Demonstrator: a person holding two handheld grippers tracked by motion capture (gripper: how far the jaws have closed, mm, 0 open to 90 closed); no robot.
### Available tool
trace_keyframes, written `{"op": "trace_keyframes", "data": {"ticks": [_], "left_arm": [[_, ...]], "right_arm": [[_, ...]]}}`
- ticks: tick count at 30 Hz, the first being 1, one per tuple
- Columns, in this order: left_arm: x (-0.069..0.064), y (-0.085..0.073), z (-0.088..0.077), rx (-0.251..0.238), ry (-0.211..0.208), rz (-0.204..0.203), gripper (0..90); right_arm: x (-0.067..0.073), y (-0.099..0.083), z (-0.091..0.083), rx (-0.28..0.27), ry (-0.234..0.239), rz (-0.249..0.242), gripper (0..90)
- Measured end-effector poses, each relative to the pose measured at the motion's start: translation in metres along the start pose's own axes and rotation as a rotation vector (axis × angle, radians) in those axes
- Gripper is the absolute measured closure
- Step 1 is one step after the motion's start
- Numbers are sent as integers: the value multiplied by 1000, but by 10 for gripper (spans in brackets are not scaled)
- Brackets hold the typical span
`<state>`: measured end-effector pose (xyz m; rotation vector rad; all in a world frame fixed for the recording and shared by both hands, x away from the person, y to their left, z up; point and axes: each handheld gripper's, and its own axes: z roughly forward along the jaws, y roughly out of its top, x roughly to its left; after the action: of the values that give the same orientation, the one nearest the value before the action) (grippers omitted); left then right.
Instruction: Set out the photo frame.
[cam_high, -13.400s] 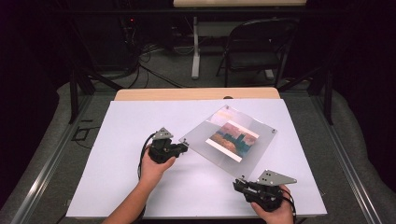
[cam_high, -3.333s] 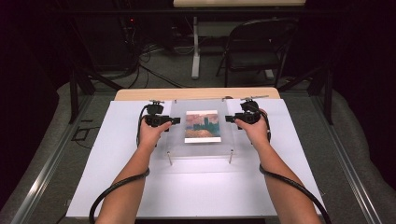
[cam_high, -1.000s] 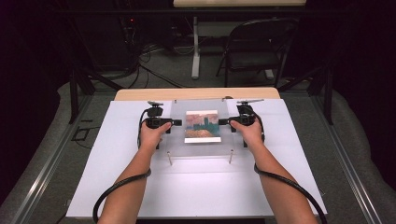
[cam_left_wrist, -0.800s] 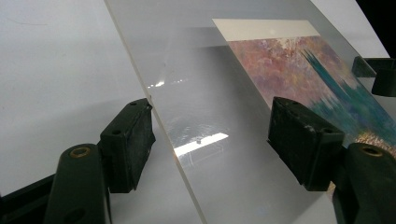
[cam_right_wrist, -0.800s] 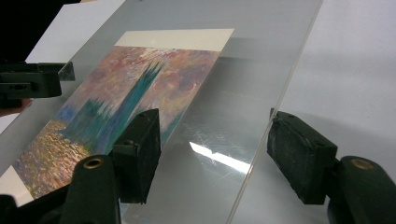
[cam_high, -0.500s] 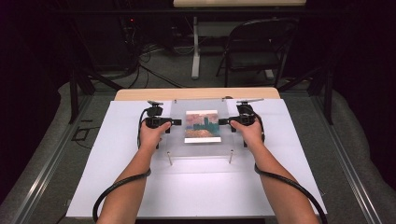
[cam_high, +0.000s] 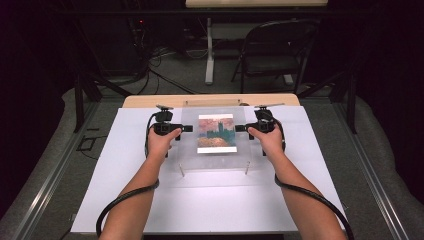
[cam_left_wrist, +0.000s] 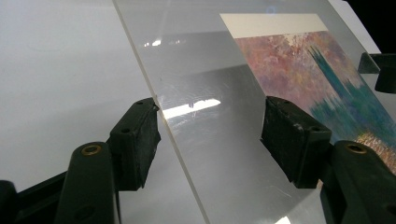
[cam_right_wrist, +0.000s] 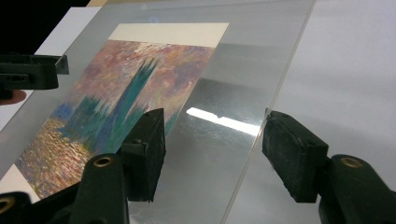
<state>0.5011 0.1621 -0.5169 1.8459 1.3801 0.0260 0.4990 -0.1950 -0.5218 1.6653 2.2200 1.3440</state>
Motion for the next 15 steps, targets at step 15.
{"op": "trace_keyframes", "data": {"ticks": [15], "left_arm": [[-12,4,-25,-40,-2,55,459]], "right_arm": [[13,4,-24,-36,-4,-62,465]]}}
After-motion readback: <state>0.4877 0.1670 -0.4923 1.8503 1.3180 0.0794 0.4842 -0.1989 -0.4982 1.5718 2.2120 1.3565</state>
